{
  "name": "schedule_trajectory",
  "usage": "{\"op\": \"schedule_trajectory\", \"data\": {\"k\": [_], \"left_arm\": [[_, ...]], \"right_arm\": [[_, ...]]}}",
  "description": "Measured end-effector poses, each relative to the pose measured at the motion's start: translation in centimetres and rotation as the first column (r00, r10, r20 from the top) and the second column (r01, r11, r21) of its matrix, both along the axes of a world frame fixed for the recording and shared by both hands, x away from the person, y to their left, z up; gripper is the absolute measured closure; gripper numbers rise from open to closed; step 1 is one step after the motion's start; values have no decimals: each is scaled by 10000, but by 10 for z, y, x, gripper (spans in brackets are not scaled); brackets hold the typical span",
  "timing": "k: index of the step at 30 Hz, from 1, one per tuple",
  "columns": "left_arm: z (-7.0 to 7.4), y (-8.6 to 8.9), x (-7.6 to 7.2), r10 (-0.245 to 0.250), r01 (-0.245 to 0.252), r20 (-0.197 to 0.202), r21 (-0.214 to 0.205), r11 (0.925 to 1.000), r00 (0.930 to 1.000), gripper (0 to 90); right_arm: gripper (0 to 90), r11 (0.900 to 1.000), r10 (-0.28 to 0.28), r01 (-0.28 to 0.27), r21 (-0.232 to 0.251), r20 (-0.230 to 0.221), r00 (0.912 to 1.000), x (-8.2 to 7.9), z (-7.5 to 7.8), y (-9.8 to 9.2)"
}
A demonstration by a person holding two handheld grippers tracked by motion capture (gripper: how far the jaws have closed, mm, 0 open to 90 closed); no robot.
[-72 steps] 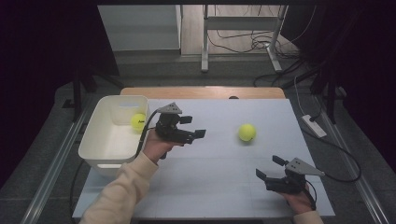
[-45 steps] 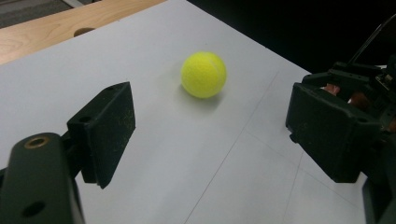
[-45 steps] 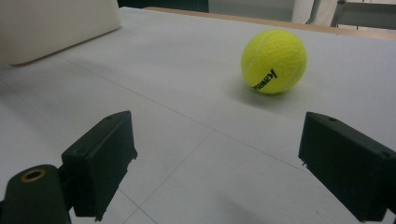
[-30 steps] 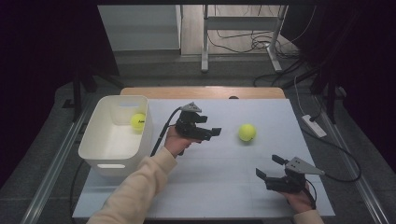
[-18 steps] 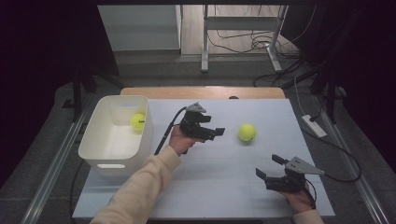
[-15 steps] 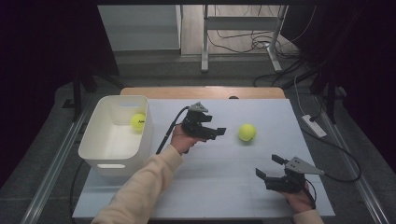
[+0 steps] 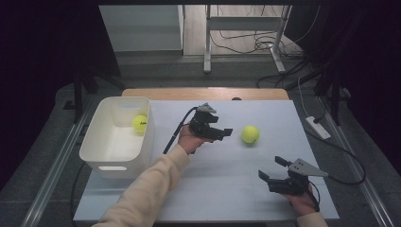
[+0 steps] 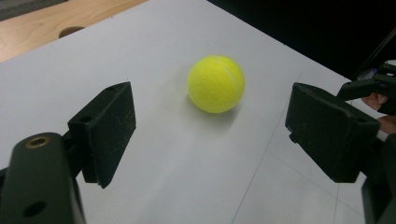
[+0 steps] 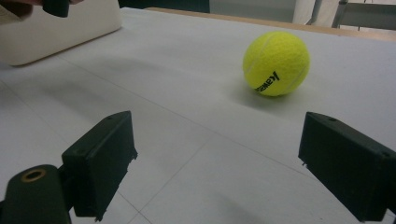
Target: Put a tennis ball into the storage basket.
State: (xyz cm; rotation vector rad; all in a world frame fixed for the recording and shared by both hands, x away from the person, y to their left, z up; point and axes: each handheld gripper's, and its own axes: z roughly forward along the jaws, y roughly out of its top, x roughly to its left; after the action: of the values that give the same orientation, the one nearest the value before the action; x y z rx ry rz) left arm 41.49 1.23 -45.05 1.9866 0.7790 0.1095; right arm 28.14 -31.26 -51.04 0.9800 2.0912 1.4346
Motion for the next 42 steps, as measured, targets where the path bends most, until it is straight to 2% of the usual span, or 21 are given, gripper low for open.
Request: {"op": "schedule_trajectory", "data": {"k": [7,12,19,37,42], "left_arm": [[-1,-7,3,-158,158,59,1,9999,9999,166],[-1,-12,4,-277,276,69,158,9995,9996,164],[-3,-16,6,-273,273,37,223,9994,9996,163],[-7,-29,12,-291,297,-181,365,9989,9994,164],[-8,-33,15,-381,389,-269,294,9988,9989,165]], "right_arm": [[110,10000,17,-17,21,-2,10000,0,0,1],[110,10000,16,-16,28,8,10000,0,1,1],[113,10000,57,-57,27,-5,10000,1,1,1],[113,10000,74,-74,-20,-38,10000,1,0,3],[113,10000,43,-43,7,-67,10000,1,0,2]]}}
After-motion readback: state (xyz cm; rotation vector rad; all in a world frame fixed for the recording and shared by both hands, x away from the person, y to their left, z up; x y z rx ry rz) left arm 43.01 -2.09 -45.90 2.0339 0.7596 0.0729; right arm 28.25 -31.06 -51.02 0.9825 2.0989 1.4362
